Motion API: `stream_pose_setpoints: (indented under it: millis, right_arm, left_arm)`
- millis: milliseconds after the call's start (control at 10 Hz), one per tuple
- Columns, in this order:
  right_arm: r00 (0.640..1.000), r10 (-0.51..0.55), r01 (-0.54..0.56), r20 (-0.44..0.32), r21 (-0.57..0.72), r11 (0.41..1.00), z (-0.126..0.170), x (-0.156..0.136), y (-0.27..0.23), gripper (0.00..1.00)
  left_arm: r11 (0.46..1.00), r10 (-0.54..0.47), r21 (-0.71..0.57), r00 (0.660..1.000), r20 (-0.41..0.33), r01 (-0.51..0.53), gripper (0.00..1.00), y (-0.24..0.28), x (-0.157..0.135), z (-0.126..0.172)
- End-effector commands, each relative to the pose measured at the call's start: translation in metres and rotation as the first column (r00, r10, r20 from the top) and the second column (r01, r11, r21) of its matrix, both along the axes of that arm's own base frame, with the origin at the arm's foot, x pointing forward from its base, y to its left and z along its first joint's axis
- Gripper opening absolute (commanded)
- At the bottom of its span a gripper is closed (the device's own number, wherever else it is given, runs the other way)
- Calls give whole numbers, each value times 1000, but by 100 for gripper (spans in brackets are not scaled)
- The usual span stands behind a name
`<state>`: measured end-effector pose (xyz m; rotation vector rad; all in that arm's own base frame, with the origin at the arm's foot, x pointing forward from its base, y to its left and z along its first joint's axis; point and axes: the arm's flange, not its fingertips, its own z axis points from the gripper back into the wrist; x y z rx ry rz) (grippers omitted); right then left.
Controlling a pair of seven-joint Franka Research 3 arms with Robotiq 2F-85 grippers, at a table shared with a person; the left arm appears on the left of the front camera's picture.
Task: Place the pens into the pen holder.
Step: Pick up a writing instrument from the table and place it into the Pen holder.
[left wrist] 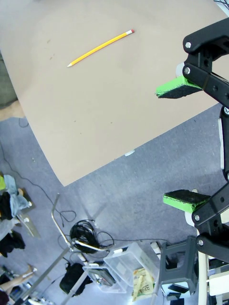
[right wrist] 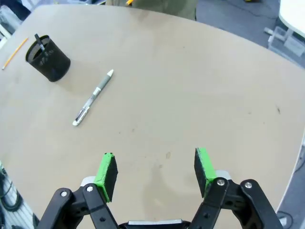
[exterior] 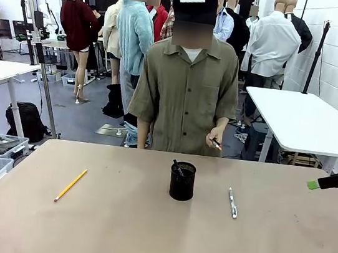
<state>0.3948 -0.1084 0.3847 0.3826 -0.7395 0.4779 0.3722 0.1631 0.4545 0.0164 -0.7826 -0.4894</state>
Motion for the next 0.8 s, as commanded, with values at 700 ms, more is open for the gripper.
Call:
stream_pose_setpoints:
  millis: [700]
  right_arm:
    - [947, 274, -290, -165, -79, 954, 63, 55, 132, 81]
  left_arm:
    - [1000, 7, -10, 1000, -5, -7, 100, 1, 0, -2]
